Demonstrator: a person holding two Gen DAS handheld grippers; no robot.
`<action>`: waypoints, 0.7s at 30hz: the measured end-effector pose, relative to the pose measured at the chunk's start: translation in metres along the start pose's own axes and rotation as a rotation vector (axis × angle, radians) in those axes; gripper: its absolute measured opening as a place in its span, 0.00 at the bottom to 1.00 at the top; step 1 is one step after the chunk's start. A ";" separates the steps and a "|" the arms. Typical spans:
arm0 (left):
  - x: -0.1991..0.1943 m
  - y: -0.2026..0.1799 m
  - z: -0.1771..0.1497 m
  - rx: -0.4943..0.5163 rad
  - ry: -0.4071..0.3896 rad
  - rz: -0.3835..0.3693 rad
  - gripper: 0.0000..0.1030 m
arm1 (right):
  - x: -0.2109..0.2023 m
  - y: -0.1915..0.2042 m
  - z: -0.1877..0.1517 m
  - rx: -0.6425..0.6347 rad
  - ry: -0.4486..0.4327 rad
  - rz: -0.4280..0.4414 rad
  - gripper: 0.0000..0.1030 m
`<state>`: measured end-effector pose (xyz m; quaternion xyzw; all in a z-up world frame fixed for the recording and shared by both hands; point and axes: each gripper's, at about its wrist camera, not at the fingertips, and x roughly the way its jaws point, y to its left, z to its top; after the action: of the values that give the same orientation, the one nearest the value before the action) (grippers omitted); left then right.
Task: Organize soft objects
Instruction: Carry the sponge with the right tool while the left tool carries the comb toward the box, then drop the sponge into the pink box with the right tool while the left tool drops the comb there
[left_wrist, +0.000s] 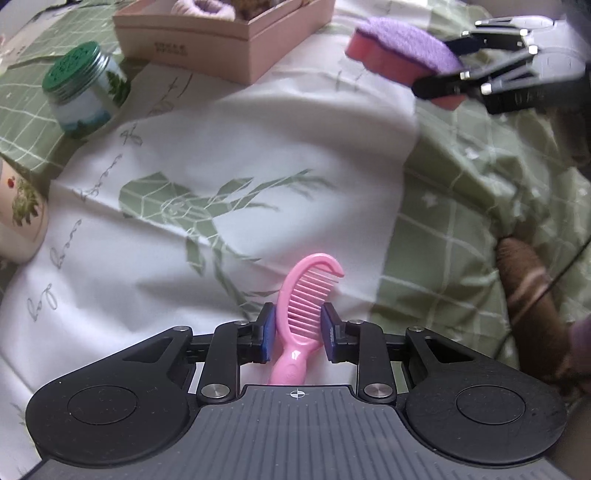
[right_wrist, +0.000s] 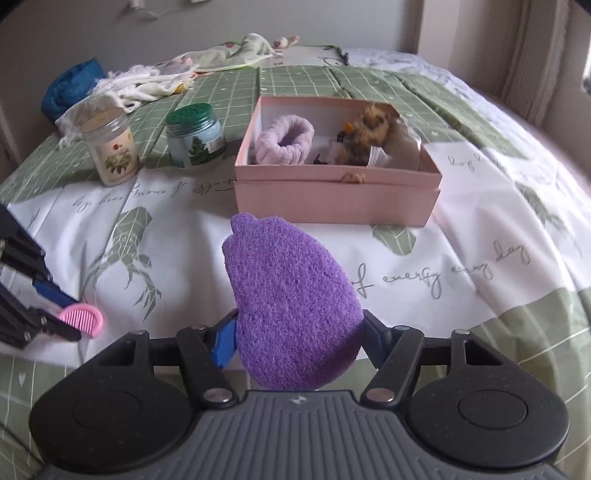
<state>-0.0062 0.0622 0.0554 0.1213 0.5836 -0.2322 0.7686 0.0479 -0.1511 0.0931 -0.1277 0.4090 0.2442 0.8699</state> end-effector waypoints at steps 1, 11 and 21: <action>-0.003 0.000 0.001 -0.003 -0.007 -0.008 0.29 | -0.004 0.000 -0.001 -0.025 0.000 -0.003 0.64; -0.105 0.033 0.116 -0.122 -0.372 -0.038 0.29 | -0.067 -0.012 0.045 -0.131 -0.203 -0.071 0.65; -0.071 0.118 0.276 -0.349 -0.399 -0.082 0.29 | 0.006 -0.035 0.149 -0.112 -0.331 -0.177 0.79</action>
<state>0.2702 0.0529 0.1931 -0.0850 0.4561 -0.1782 0.8677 0.1665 -0.1158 0.1839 -0.1695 0.2335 0.2067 0.9349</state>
